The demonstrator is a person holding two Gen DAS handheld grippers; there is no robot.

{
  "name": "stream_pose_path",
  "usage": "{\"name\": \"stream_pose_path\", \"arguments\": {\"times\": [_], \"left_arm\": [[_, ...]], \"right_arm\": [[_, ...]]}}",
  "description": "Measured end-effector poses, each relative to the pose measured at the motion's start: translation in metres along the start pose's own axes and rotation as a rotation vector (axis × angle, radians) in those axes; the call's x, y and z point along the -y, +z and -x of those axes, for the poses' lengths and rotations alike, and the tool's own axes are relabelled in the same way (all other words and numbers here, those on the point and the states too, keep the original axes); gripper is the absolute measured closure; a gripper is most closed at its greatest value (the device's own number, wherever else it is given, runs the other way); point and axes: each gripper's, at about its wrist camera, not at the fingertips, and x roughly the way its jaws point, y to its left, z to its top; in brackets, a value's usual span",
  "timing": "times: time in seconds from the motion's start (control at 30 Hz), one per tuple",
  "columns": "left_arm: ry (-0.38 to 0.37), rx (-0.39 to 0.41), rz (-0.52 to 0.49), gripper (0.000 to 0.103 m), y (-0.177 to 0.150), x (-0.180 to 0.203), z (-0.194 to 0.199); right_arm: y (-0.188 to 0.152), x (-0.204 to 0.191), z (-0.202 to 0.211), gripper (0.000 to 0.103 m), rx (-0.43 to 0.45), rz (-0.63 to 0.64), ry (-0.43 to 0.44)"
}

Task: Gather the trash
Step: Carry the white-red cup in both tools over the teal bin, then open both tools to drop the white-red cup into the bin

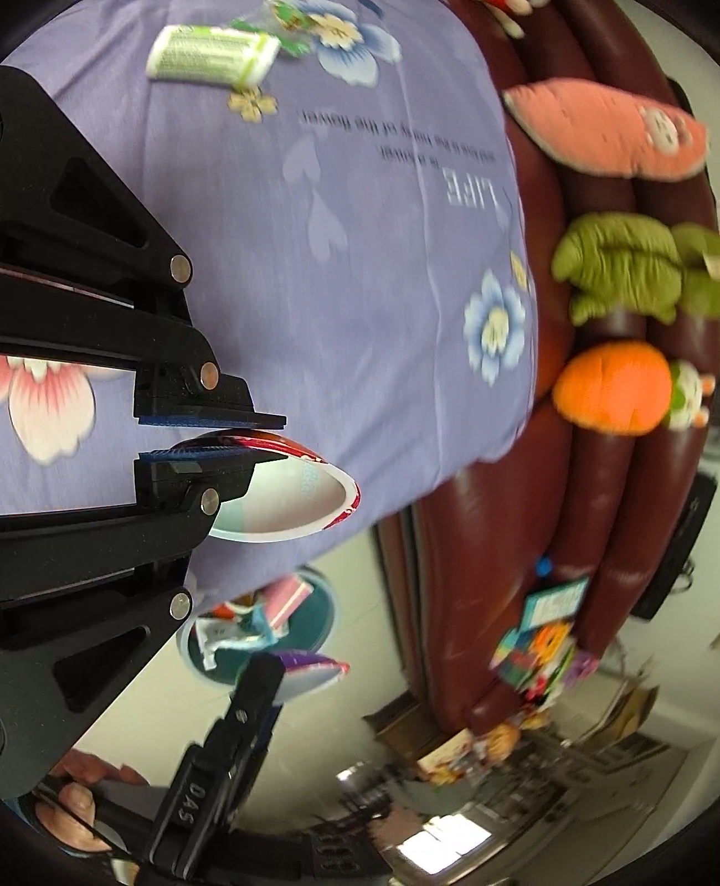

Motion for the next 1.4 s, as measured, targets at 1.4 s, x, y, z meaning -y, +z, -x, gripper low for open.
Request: {"name": "stream_pose_path", "arguments": {"times": [1.4], "left_arm": [[-0.059,-0.278,-0.249,0.096,-0.009,0.167,-0.17]], "right_arm": [[-0.017,0.214,-0.021,0.042,-0.064,-0.35,-0.126]]}}
